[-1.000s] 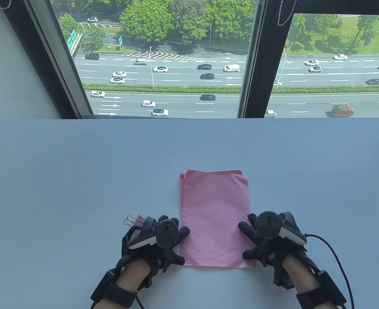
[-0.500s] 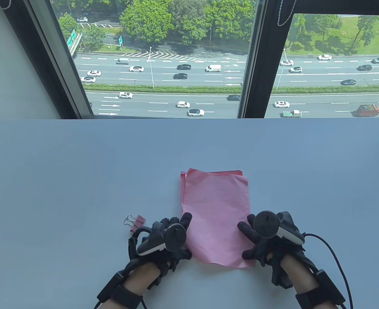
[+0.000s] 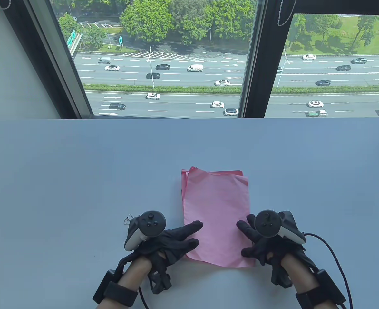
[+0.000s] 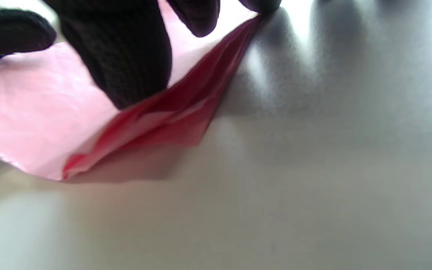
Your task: Clip paper with binder clip (Left hand to clip)
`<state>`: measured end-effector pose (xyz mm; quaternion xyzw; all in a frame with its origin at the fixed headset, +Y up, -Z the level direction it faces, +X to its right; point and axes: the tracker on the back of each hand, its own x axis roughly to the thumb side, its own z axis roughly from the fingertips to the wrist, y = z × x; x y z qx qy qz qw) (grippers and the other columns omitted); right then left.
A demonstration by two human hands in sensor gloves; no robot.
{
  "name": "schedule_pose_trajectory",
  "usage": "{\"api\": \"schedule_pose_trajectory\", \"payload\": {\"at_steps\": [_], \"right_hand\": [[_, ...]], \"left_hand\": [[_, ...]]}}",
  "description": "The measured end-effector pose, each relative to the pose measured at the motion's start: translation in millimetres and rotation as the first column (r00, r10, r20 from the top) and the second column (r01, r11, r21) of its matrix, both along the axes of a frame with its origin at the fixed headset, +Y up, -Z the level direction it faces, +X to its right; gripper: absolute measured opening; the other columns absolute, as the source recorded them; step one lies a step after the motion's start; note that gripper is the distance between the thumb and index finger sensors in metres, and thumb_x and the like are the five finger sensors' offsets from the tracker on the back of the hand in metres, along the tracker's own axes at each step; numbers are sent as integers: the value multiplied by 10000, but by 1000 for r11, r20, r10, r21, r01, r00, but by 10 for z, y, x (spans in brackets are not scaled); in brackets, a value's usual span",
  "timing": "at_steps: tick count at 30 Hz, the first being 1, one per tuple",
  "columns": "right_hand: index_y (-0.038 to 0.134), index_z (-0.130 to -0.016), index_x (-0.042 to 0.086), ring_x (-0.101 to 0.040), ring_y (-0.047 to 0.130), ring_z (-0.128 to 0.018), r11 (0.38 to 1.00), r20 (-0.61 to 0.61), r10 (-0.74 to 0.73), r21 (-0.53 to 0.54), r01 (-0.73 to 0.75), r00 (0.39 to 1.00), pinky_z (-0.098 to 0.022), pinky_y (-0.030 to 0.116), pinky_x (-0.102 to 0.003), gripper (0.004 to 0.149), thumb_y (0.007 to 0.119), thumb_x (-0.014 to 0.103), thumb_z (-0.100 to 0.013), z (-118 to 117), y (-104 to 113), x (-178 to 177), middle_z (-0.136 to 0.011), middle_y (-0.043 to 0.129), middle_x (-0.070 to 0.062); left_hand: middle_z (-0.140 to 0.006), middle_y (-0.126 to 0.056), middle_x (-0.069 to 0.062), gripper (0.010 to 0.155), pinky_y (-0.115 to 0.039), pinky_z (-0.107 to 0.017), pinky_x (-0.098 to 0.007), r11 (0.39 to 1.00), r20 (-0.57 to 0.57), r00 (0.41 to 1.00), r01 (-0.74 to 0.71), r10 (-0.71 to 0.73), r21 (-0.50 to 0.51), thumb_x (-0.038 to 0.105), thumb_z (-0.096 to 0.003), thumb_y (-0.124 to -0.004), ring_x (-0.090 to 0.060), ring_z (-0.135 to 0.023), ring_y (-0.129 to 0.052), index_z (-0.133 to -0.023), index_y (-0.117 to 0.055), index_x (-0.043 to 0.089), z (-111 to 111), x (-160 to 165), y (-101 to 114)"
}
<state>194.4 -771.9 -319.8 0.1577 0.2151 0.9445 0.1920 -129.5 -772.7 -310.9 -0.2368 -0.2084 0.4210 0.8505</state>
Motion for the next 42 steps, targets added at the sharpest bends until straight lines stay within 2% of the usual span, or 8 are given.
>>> {"api": "schedule_pose_trajectory", "payload": {"at_steps": [3, 6, 11, 14, 16, 22, 32, 42], "right_hand": [[442, -1086, 241, -570, 315, -959, 998, 15, -57, 10, 56, 998, -633, 369, -705, 832, 881, 466, -416, -11, 49, 45, -1125, 358, -182], [437, -1087, 234, -573, 464, -946, 984, 88, -177, 44, 174, 980, -618, 470, -692, 809, 834, 497, -434, -16, 130, 138, -1113, 406, -216], [418, -1098, 175, -544, 766, -796, 935, 234, -355, 58, 351, 905, -488, 703, -632, 828, 737, 580, -450, -29, 200, 389, -998, 680, -266], [661, -967, 54, -487, 933, -607, 915, 307, -384, -2, 404, 871, -373, 804, -559, 780, 670, 628, -439, -50, 159, 515, -830, 868, -214], [762, -910, 26, -452, 998, -500, 890, 328, -392, -101, 445, 860, -310, 842, -521, 805, 612, 657, -432, -49, 86, 544, -738, 948, -214], [744, -931, -61, -448, 1030, -439, 771, 334, -426, -353, 530, 841, -271, 863, -503, 939, 552, 698, -412, -14, -102, 438, -702, 978, -244], [603, -986, -84, -445, 1018, -506, 626, 352, -536, -444, 641, 767, -314, 860, -504, 997, 516, 726, -411, 12, -252, 267, -789, 917, -249], [411, -1108, 119, -467, 990, -568, 559, 451, -601, -352, 750, 660, -336, 850, -523, 969, 500, 774, -400, -40, -282, 344, -900, 838, -233]], "left_hand": [[-1031, -804, -106, 594, -643, -645, -576, 995, -114, 993, 0, 11, 102, 392, -443, -851, -384, -911, -794, -1009, -767, 234, -5, -5, 64], [-974, -862, -113, 562, -802, -545, -507, 988, -162, 987, 4, 21, 156, 318, -428, -864, -293, -709, -1005, -972, -808, 190, -5, -52, 113], [-973, -830, -155, 590, -881, -442, -457, 984, -232, 957, -157, 174, 88, 240, -425, -829, -199, -505, -1089, -999, -738, 137, -1, -129, 117], [-980, -815, -159, 629, -882, -446, -453, 971, -290, 927, -229, 238, 66, 210, -415, -806, -180, -492, -1084, -1026, -679, 132, 7, -184, 117], [-979, -812, -167, 634, -886, -441, -452, 956, -320, 902, -290, 290, 47, 208, -415, -801, -179, -490, -1084, -1029, -668, 124, 11, -219, 102], [-973, -808, -175, 647, -899, -444, -430, 896, -408, 821, -444, 399, -16, 228, -423, -797, -156, -495, -1094, -1038, -631, 114, 11, -301, 46], [-973, -808, -174, 657, -901, -458, -426, 770, -470, 716, -628, 516, -110, 219, -420, -795, -149, -508, -1095, -1044, -619, 116, 26, -314, -40], [-962, -823, -166, 643, -879, -461, -445, 752, -351, 795, -594, 495, -286, 213, -426, -784, -161, -499, -1078, -1042, -633, 106, 27, -231, -84]]}}
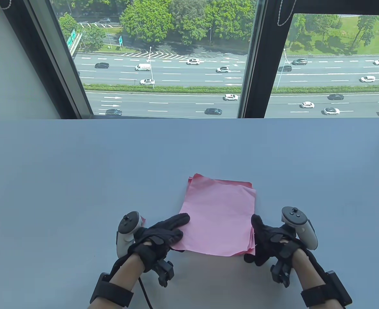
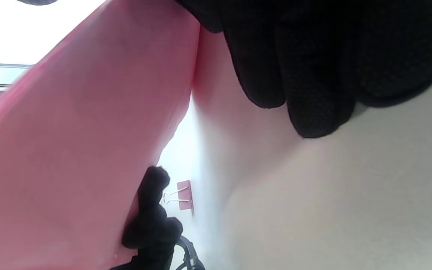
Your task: Clip paper with binder clip (Left hand to clip)
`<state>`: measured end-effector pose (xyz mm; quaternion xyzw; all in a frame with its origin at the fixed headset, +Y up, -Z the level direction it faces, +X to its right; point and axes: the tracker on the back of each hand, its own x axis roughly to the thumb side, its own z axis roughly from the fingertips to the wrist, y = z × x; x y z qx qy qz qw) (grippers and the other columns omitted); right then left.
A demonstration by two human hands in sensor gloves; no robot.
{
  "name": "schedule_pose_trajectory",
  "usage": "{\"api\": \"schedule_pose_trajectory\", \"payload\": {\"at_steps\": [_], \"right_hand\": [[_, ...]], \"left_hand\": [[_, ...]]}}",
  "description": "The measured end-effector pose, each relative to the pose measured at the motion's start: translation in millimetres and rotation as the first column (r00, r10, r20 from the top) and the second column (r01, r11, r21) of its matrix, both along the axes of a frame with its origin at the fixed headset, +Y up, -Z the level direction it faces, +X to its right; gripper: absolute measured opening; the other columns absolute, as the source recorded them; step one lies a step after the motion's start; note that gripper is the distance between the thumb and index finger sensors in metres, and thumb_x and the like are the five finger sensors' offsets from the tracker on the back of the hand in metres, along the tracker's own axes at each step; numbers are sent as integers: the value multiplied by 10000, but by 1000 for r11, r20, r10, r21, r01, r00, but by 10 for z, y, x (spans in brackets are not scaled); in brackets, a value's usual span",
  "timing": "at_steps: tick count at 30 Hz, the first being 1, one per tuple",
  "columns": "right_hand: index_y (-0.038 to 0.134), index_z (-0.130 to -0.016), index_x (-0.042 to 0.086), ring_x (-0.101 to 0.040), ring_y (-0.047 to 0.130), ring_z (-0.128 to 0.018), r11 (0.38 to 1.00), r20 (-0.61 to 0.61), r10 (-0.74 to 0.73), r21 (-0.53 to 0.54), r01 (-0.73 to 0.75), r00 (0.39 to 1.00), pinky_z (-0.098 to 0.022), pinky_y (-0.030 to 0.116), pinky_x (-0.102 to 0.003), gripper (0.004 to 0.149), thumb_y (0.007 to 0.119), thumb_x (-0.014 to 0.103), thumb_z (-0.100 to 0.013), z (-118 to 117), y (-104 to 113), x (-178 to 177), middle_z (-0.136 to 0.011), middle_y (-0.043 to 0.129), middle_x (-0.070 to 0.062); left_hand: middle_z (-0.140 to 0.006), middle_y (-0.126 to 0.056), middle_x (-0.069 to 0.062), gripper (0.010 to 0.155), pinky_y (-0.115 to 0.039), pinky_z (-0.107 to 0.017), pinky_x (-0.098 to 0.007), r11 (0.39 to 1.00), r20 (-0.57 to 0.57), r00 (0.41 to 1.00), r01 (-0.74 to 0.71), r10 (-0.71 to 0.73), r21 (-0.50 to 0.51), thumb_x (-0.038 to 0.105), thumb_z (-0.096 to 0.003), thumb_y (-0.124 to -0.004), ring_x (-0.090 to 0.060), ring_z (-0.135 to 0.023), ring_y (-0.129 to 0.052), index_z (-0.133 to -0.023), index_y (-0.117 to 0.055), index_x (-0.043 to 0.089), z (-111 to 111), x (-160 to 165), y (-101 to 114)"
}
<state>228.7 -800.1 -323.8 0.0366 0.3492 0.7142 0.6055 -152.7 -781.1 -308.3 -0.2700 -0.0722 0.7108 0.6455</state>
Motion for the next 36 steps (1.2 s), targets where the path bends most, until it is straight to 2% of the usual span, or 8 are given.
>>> {"api": "schedule_pose_trajectory", "payload": {"at_steps": [6, 10, 12, 16, 20, 26, 32, 36], "right_hand": [[538, -1082, 173, -433, 1002, -579, 993, 103, -31, 118, 18, 994, -346, 855, -510, 827, 706, 691, -460, -43, 55, 40, -873, 895, -159], [665, -1026, 176, -383, 1035, -545, 983, 143, -68, 182, 41, 987, -340, 865, -487, 626, 801, 463, -487, -56, 128, 47, -804, 961, -117], [715, -997, 177, -360, 1047, -528, 979, 162, -67, 201, 33, 984, -336, 871, -471, 566, 795, 412, -489, -53, 163, 54, -775, 980, -108], [774, -963, 172, -348, 1057, -500, 963, 223, -87, 270, 24, 971, -323, 875, -463, 516, 788, 369, -487, -53, 243, 78, -750, 991, -129], [796, -951, 191, -347, 1058, -498, 934, 213, -131, 354, 49, 968, -329, 875, -457, 508, 791, 370, -476, -39, 317, 83, -748, 993, -137], [800, -952, 204, -362, 1048, -516, 898, 127, -203, 419, 134, 971, -345, 864, -475, 503, 796, 356, -472, 4, 408, -19, -759, 987, -143], [809, -948, 208, -373, 1040, -530, 889, 63, -173, 439, 128, 983, -361, 854, -490, 499, 799, 342, -468, 60, 477, -108, -768, 982, -149], [813, -947, 217, -378, 1035, -542, 876, 18, -191, 454, 162, 981, -376, 846, -501, 496, 799, 338, -465, 103, 535, -159, -775, 980, -143]], "left_hand": [[-960, -827, -158, 615, -867, -462, -457, 997, 124, 989, 77, -79, 25, 216, -435, -778, -173, -498, -1070, -1033, -672, 118, 10, 56, -3], [-977, -812, -155, 613, -849, -474, -473, 991, 141, 982, 124, -129, 42, 220, -444, -773, -200, -520, -1057, -1041, -664, 136, 14, 75, -13], [-1006, -781, -145, 616, -828, -506, -481, 982, 165, 969, 178, -186, 63, 245, -456, -767, -213, -589, -1035, -1057, -648, 182, 15, 82, -24], [-1108, -569, -189, 690, -745, -559, -522, 924, 135, 918, 356, -374, 137, 292, -470, -781, -365, -829, -850, -1107, -523, 224, 22, 55, 37], [-1120, -528, -185, 729, -713, -582, -537, 813, -2, 840, 525, -543, 252, 325, -469, -795, -392, -903, -757, -1110, -477, 187, -6, -40, 147], [-1129, -491, -183, 844, -665, -613, -559, 841, -101, 887, 459, -450, 287, 422, -457, -846, -418, -950, -667, -1113, -389, 150, -13, -83, 193], [-1150, -383, -188, 1005, -598, -653, -589, 818, -125, 886, 460, -446, 345, 524, -421, -889, -442, -999, -560, -1110, -267, 139, -2, -59, 212], [-1157, -373, -188, 1046, -564, -669, -608, 817, -137, 893, 448, -429, 364, 566, -401, -898, -460, -1017, -512, -1113, -248, 159, -11, -76, 215]]}}
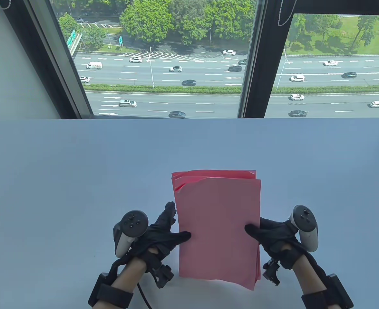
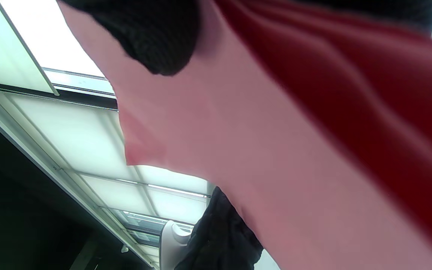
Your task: Clip paper with binder clip (Left hand to clip)
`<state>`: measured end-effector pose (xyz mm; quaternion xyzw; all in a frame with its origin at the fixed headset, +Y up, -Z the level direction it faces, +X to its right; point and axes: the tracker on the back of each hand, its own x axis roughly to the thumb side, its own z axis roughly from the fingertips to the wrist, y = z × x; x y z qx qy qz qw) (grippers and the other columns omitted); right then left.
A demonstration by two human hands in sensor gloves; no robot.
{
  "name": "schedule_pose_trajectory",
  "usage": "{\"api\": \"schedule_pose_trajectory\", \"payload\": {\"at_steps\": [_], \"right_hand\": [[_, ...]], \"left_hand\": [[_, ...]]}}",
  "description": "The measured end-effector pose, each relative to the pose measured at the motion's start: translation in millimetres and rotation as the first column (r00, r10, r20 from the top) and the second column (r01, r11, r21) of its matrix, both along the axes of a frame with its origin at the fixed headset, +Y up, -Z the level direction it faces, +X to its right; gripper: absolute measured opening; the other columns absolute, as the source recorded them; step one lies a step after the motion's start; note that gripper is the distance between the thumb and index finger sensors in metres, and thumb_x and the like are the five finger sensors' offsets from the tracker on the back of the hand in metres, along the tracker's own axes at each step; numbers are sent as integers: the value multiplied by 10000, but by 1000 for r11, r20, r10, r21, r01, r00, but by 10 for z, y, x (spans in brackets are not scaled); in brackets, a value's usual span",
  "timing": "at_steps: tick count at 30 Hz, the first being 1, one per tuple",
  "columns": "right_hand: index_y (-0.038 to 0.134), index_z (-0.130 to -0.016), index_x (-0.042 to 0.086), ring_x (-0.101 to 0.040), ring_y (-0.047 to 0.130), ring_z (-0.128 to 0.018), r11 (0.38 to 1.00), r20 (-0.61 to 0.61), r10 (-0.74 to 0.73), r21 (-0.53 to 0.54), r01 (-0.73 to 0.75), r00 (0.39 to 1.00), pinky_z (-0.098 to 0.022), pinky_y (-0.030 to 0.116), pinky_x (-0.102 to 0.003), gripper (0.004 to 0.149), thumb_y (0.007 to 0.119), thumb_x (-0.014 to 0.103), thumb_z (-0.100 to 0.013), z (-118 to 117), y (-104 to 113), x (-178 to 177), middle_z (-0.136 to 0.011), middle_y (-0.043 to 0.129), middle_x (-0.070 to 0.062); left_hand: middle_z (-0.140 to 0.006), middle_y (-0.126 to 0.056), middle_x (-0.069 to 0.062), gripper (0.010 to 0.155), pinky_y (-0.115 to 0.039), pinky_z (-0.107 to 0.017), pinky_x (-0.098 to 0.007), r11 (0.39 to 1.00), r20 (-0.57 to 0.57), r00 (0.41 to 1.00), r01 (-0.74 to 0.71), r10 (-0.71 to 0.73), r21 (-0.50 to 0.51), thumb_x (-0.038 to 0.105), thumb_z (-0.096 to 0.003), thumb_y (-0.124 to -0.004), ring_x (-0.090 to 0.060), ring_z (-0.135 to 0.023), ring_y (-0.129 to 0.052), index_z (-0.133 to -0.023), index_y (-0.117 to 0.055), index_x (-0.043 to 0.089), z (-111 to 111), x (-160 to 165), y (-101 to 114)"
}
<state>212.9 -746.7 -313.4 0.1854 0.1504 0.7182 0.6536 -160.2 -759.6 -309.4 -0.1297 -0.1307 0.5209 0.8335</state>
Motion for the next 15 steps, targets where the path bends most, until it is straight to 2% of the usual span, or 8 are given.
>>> {"api": "schedule_pose_trajectory", "payload": {"at_steps": [7, 10, 15], "right_hand": [[815, -946, 230, -391, 1017, -572, 999, -79, -20, 28, 23, 997, -413, 819, -536, 492, 799, 332, -465, 64, 68, -109, -795, 969, -139], [814, -947, 231, -399, 1011, -581, 998, -86, -8, 62, 13, 996, -426, 808, -551, 491, 800, 327, -466, 100, 108, -148, -804, 962, -143], [807, -950, 232, -412, 995, -615, 978, -13, 59, 200, -55, 998, -451, 791, -575, 497, 808, 331, -462, 154, 215, -167, -822, 954, -129]], "left_hand": [[-1154, -509, -152, 997, -576, -665, -618, 997, 29, 997, -68, 67, 40, 588, -391, -900, -458, -1015, -562, -1128, -345, 210, -8, -21, 48], [-1058, -769, -113, 757, -680, -611, -602, 992, 44, 996, -85, 81, 95, 565, -426, -860, -415, -899, -809, -1073, -644, 238, 14, 4, 86], [-936, -925, -78, 534, -757, -547, -577, 949, 96, 980, -192, 173, 252, 454, -468, -812, -371, -751, -962, -966, -819, 262, 75, 70, 239]]}}
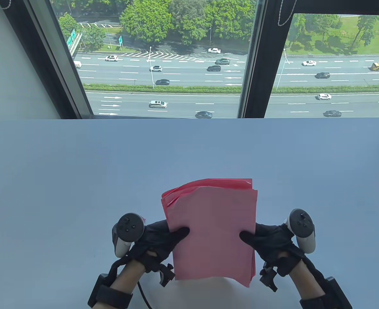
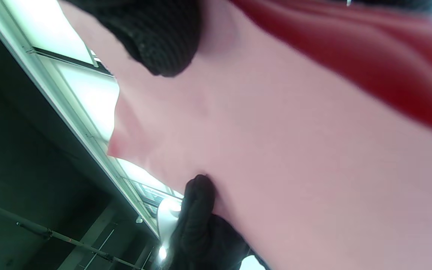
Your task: Clip paper with binder clip (Left hand to clip)
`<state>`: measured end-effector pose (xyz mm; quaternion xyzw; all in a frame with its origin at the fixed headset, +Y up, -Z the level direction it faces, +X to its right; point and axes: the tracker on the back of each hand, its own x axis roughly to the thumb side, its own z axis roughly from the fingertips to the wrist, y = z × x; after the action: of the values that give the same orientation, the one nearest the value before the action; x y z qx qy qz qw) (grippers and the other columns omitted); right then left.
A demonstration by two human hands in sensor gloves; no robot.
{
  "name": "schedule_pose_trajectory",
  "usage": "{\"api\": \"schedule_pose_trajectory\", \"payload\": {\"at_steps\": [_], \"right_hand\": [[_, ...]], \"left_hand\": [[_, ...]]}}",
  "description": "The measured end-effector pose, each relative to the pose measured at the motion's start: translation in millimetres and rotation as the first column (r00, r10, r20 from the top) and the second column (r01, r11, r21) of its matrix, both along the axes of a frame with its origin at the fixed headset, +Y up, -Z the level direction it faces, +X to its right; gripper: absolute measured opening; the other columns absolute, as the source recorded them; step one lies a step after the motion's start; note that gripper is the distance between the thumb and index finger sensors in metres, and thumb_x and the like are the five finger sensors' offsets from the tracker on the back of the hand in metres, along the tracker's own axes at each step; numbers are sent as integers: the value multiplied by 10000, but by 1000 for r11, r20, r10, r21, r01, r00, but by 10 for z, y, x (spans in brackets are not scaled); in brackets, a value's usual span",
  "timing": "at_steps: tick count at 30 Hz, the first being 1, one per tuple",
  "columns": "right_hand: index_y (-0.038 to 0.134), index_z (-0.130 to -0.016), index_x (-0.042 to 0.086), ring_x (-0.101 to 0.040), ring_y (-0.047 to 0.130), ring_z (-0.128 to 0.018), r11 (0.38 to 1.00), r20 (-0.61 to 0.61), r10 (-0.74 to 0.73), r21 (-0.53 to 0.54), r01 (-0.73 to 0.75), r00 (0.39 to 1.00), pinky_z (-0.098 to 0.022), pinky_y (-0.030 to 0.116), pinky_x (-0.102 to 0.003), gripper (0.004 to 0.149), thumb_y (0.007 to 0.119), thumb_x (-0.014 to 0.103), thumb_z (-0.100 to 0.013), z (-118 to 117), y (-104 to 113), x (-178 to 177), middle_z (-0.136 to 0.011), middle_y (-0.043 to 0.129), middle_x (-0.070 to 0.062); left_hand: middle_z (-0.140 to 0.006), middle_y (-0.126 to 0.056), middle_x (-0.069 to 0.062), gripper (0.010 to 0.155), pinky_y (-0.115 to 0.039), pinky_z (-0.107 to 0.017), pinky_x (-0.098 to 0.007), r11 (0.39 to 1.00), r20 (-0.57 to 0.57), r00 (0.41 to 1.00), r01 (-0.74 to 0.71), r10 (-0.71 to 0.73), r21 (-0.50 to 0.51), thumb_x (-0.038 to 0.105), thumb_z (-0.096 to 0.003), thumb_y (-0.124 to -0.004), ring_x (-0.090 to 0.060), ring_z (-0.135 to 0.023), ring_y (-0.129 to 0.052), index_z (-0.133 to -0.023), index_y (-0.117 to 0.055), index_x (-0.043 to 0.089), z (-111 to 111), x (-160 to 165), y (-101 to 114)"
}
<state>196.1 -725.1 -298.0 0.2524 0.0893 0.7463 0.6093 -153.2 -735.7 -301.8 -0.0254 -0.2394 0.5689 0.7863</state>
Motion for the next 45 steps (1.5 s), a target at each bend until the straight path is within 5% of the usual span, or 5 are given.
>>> {"api": "schedule_pose_trajectory", "payload": {"at_steps": [9, 12, 26, 30, 45], "right_hand": [[840, -914, 233, -397, 999, -633, 961, 143, 18, 269, -56, 990, -463, 797, -572, 481, 842, 341, -445, 137, 183, -41, -828, 956, -104], [862, -895, 206, -404, 995, -638, 959, 141, 100, 250, -133, 985, -467, 793, -577, 481, 856, 362, -441, 114, 122, -50, -828, 954, -110], [879, -874, 144, -418, 998, -614, 945, 147, 139, 275, -176, 979, -453, 789, -589, 488, 842, 382, -450, 157, 115, -126, -800, 965, -143], [868, -881, 141, -416, 997, -617, 929, 153, 224, 264, -259, 962, -458, 789, -586, 504, 848, 392, -445, 125, 52, -140, -804, 961, -142], [784, -954, 153, -418, 991, -628, 934, 188, 126, 310, -181, 974, -457, 790, -585, 654, 916, 475, -400, 144, 110, -102, -827, 940, -146]], "left_hand": [[-885, -966, -68, 497, -784, -526, -557, 971, -32, 999, -32, 41, 236, 430, -468, -796, -343, -693, -1001, -929, -857, 255, 165, 51, 231], [-910, -949, -65, 512, -765, -548, -567, 985, -13, 999, 52, -51, 165, 452, -463, -813, -355, -733, -975, -939, -852, 265, 116, 64, 126], [-928, -933, -70, 548, -747, -562, -579, 995, 39, 995, -93, 91, 43, 503, -457, -826, -378, -772, -940, -957, -838, 279, 120, 108, 67], [-944, -918, -60, 587, -744, -572, -575, 1000, -1, 1000, 4, -4, 29, 525, -454, -824, -371, -786, -933, -990, -795, 289, 87, 112, -6], [-929, -937, -40, 448, -727, -587, -593, 989, 14, 989, -150, 149, 4, 422, -463, -825, -370, -807, -922, -882, -909, 287, 96, 90, 32]]}}
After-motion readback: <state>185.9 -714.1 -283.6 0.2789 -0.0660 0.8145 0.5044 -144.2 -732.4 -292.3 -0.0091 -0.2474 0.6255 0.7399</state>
